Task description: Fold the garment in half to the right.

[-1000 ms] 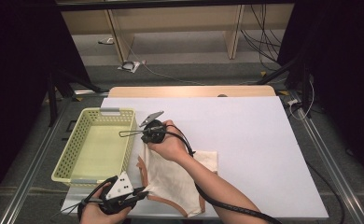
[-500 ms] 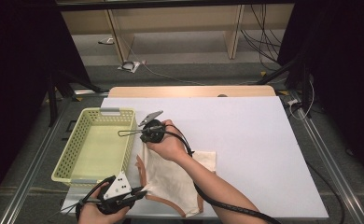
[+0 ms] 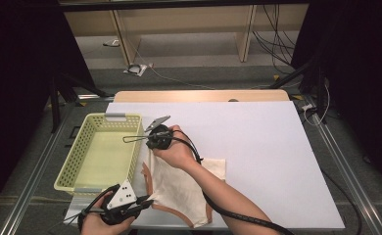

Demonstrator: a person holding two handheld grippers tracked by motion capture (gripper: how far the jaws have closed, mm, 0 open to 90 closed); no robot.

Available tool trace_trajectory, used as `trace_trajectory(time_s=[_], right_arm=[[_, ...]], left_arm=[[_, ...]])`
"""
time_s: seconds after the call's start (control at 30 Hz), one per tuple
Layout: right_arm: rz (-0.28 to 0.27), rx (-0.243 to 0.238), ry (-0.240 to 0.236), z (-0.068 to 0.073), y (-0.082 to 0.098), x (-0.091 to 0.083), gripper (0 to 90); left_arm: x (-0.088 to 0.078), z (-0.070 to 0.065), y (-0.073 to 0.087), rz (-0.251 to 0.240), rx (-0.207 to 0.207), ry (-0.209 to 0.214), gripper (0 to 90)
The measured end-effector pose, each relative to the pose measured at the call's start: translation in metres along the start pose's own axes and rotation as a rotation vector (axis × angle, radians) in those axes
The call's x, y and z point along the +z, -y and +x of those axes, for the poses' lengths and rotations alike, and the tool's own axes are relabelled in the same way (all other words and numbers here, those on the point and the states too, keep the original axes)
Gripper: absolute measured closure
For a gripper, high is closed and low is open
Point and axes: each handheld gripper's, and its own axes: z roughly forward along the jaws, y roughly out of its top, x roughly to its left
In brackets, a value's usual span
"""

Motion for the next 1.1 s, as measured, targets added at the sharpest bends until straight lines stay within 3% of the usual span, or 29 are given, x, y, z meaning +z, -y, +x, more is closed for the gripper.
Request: trace_trajectory(time_s=[0.67,1.1], right_arm=[[-0.010,0.010,-0.002,0.001,0.001,0.001,88.6],[-0.041,0.020,0.012,-0.004,0.014,-0.015,88.6]], left_arm=[[-0.001,0.001,0.002,0.005,0.000,-0.004,82.5],[0.006,-0.010,-0.004,0.025,0.069,-0.010,82.3]])
